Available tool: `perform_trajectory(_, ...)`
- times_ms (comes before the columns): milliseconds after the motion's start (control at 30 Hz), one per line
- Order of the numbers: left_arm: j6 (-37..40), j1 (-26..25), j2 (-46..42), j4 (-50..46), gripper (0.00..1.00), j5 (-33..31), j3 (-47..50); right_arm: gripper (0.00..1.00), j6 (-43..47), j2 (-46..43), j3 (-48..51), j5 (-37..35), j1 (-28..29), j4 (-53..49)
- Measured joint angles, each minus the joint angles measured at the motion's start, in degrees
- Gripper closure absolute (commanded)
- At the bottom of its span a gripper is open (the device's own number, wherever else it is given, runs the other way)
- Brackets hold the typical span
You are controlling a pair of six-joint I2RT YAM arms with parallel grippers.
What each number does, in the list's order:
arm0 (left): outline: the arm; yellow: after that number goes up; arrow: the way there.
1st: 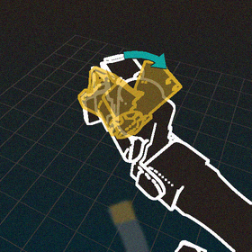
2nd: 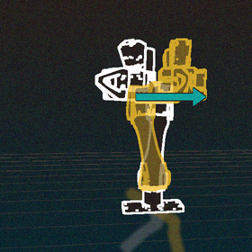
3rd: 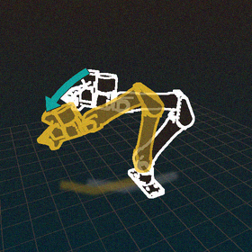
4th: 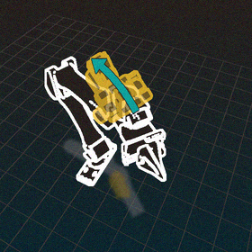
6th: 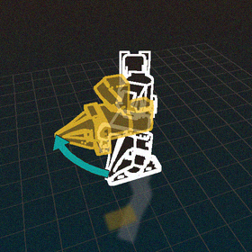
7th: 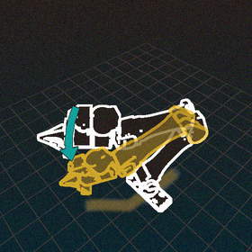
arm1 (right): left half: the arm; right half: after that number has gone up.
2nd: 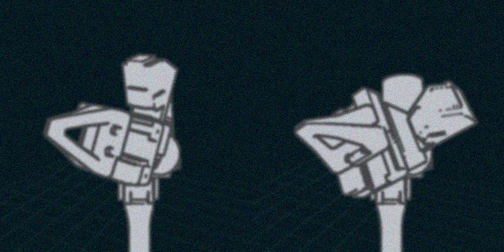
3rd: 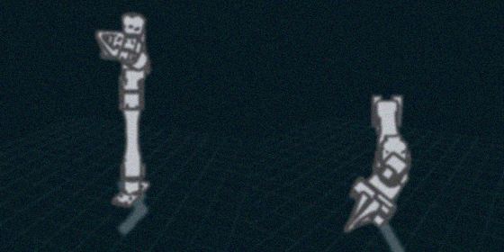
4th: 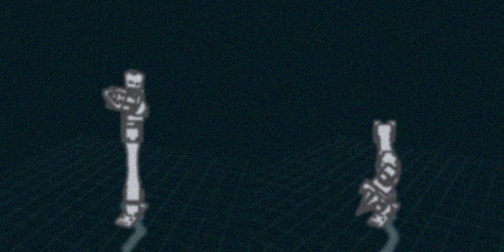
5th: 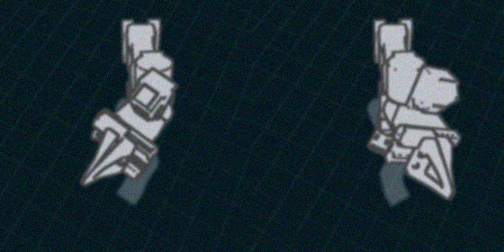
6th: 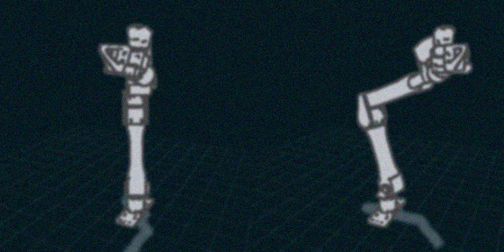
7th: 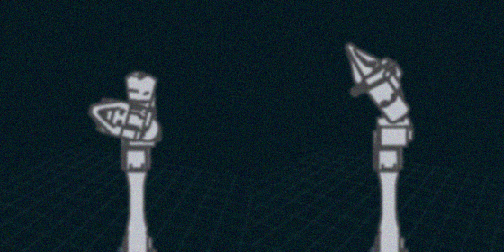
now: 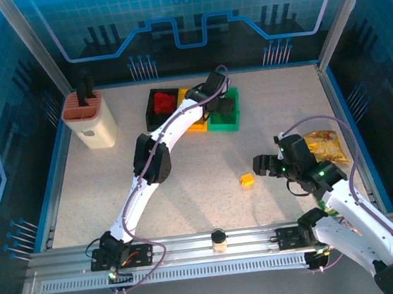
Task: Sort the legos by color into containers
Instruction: Place the lego in the container, then pick up the lego from the bottom-center of the table.
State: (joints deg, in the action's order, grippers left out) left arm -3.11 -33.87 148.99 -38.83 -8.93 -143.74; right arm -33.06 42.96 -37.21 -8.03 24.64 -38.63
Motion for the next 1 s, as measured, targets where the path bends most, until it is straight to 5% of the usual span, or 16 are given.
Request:
perform_trajectory(300, -1.79, -0.85, -18.67, 9.27, 0.09, 4.48, 25.70, 0.05, -0.52, 6.45, 1.64, -2.23, 9.73, -0.33)
perform_trajectory(800, -8.92, -1.60, -75.73, 27.17, 0.12, 0.17, 85.57, 0.11, 1.16, 30.03, -1.79, -3.43, 16.57, 7.43)
perform_trajectory(1000, -14.73, -1.62, -90.86, 21.51, 0.13, -2.16, 102.14, 0.68, -0.35, 42.84, -8.04, -5.53, 16.83, 8.07)
